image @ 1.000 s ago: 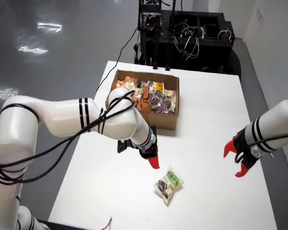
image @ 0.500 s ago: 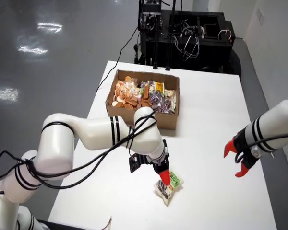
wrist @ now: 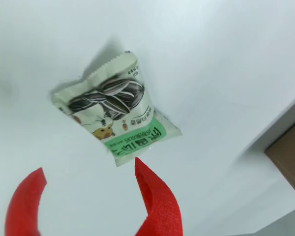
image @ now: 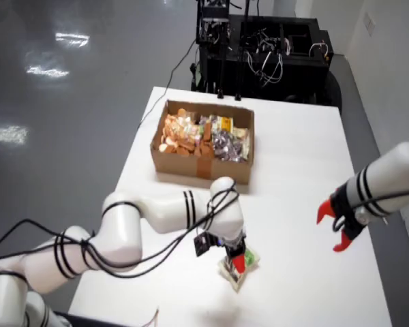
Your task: Grasp a snack and put it in the bin.
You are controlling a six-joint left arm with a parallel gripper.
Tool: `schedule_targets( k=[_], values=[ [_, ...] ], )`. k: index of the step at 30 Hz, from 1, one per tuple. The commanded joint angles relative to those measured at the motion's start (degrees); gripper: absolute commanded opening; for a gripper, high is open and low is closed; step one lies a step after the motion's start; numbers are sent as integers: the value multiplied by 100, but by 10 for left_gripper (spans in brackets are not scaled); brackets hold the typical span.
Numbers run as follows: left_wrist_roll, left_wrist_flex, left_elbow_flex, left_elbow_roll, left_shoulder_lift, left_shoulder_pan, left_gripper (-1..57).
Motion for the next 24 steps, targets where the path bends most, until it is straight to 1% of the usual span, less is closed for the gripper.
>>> schedule_targets(
  k=[1, 6, 11, 19, 24],
  values=[
    [25, 56, -610, 26, 492, 60, 407],
    [25, 87, -977, 66, 782, 158, 462],
    [25, 96, -1267, 105, 978, 212, 496],
    [25, 88, -1861, 104, 1483, 220, 513],
    [25, 86, -1943, 235, 1608, 203, 515]
  ],
)
